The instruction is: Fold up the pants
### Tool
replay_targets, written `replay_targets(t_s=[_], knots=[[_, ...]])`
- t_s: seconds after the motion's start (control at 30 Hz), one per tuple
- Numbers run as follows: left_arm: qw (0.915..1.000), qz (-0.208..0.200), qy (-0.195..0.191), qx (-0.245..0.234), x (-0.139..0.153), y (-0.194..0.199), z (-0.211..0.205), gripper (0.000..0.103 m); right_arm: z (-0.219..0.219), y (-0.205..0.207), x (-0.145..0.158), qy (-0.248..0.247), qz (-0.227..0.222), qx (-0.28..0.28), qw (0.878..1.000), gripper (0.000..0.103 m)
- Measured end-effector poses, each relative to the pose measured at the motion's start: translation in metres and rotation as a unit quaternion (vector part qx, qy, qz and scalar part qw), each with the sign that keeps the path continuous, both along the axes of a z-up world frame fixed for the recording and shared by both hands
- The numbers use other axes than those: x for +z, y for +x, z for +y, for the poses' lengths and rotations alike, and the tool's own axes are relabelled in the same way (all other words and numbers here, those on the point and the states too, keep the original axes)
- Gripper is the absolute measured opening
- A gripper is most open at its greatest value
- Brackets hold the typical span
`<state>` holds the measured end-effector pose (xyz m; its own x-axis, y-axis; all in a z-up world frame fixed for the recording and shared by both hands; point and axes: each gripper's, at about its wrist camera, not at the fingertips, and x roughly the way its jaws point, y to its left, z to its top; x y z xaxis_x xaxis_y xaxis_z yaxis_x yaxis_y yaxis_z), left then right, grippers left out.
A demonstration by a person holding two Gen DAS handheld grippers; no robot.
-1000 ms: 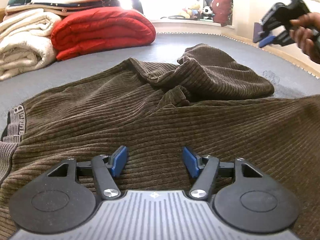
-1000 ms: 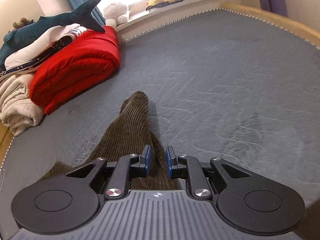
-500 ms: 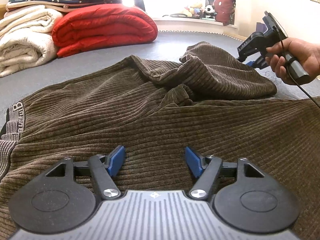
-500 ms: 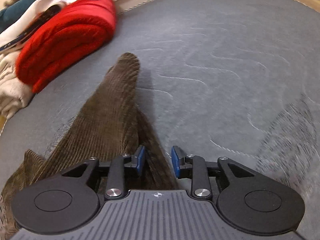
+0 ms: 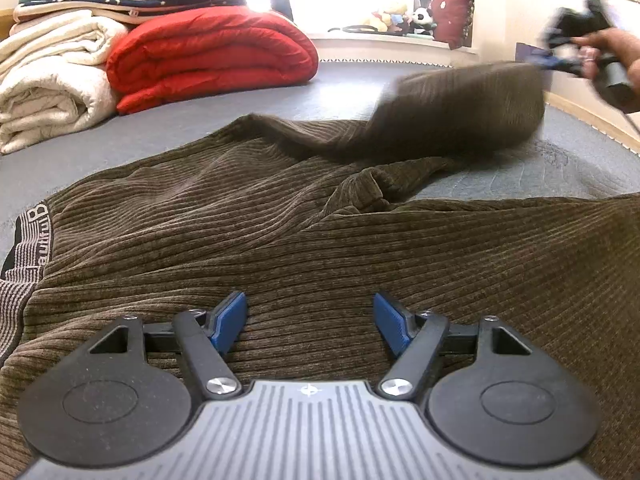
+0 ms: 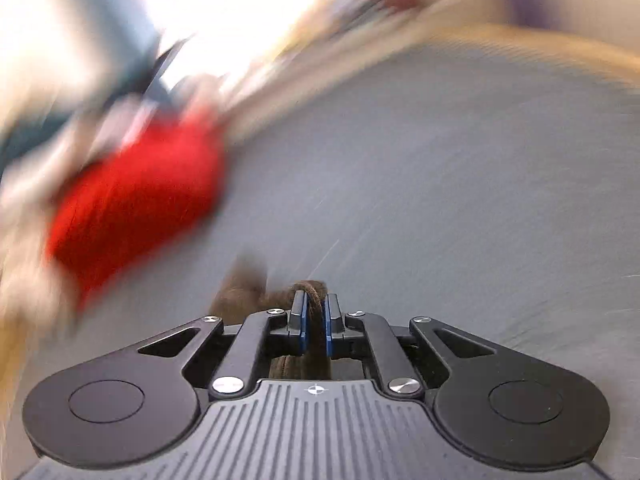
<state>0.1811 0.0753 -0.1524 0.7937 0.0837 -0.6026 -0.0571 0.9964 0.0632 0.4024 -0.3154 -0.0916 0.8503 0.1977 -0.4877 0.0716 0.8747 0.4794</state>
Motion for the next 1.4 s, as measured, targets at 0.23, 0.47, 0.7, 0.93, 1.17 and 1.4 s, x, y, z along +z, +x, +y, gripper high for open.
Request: replay_targets(t_s=[0.23,0.47,0.7,0.93,1.17,1.4], knots=[[1.0000,0.000,-0.007,0.001,0.000,0.000,0.004,0.077,-0.111,-0.063,-0.039,0.018,0.136,-0.210,0.968,0.009],[1.0000,0.006,0.002,0.002,0.001,0.001,0.001,0.078,-0.155,-0.087,-0.087,0.093,0.151,-0.193,0.965,0.016],[0.9986,0.041,0.031,0.012,0.016,0.015,-0.011,0.076,-0.198,-0.071,-0.105,0.159,0.132,-0.170,0.964,0.028],[0.9987,-0.007,0.031,-0.040,0.061,0.068,-0.052,0.059,-0.202,-0.044,-0.104,0.166,0.103,-0.164,0.967,0.040],[0.9822,0.128,0.075,-0.115,0.034,0.140,-0.083,0.065,-0.207,-0.025,-0.110,0.165,0.081,-0.175,0.967,0.040],[0.9707,0.165,0.091,-0.149,0.037,0.147,-0.077,0.021,-0.212,-0.014,-0.111,0.147,0.080,-0.192,0.967,0.008]])
